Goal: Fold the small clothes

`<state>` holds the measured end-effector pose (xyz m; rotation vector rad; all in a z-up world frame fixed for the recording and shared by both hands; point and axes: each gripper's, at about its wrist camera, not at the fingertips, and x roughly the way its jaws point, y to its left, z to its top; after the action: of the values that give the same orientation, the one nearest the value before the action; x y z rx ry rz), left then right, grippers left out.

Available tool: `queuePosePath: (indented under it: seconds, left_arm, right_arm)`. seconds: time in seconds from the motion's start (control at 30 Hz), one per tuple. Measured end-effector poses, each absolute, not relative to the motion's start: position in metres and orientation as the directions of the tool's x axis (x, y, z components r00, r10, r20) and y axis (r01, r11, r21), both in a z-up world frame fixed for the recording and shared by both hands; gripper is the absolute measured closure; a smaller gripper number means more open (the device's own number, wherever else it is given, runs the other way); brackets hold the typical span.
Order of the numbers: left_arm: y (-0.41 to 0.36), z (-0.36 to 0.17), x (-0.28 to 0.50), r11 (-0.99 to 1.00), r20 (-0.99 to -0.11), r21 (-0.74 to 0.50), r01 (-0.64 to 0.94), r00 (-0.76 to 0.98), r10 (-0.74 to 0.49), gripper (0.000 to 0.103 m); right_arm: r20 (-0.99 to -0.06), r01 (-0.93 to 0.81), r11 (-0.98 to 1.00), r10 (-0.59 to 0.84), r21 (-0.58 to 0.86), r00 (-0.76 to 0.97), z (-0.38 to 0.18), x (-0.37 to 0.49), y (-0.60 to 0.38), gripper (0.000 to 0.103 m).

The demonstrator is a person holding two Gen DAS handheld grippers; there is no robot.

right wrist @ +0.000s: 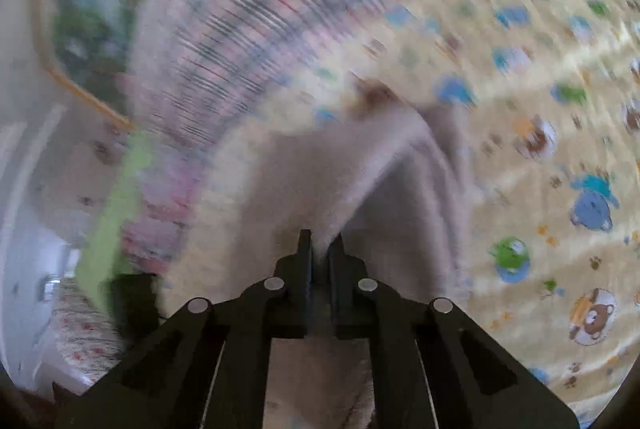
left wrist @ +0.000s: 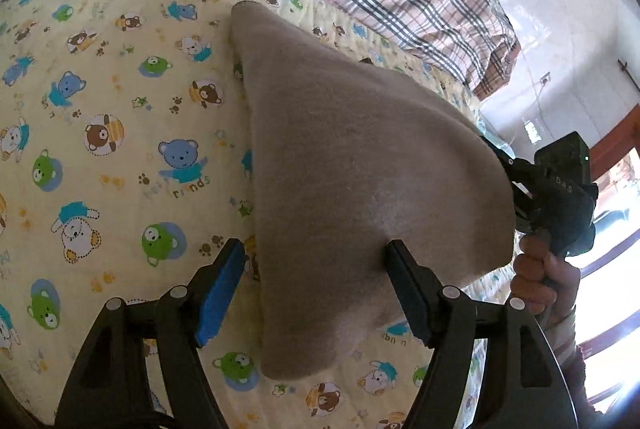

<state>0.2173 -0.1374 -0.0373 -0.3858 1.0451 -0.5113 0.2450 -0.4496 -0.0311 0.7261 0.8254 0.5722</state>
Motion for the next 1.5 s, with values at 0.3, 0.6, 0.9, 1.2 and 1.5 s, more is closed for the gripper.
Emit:
queuePosePath:
  seconds: [0.3, 0.6, 0.9, 1.2, 1.5]
  left_arm:
    - [-0.151, -0.05, 0.209, 0.852, -0.782, -0.45, 0.266, 0.344, -0.52, 0.026]
    - [-0.158, -0.046, 0.222, 0.839, -0.769, -0.485, 0.245, 0.338, -0.543, 0.026]
    - [-0.169, -0.06, 0.206, 0.881, -0.842, -0.351, 0.318, 0.304, -0.446, 0.036]
    - [-0.147, -0.029, 0.218, 0.855, -0.773, -0.453, 0.253, 0.366, -0.518, 0.023]
    - [-0.154, -0.047, 0.27, 0.811, -0.743, -0.563, 0.161, 0.332, -0.581, 0.01]
  right_arm:
    - [-0.597, 0.013, 0.716, 0.572, 0.698, 0.562, -0.06, 0.221, -0.47, 0.088]
    - [-0.611, -0.062, 0.782, 0.532, 0.62, 0.586, -0.045, 0.163, -0.456, 0.093]
    - [-0.661, -0.031, 0.806, 0.506, 0.591, 0.554, -0.068, 0.151, -0.461, 0.094]
    - [-0.594, -0.05, 0.807, 0.472, 0.588, 0.652, -0.024, 0.166, -0.466, 0.032]
    - [-0.662, -0.074, 0.836, 0.481, 0.544, 0.574, -0.042, 0.234, -0.457, 0.029]
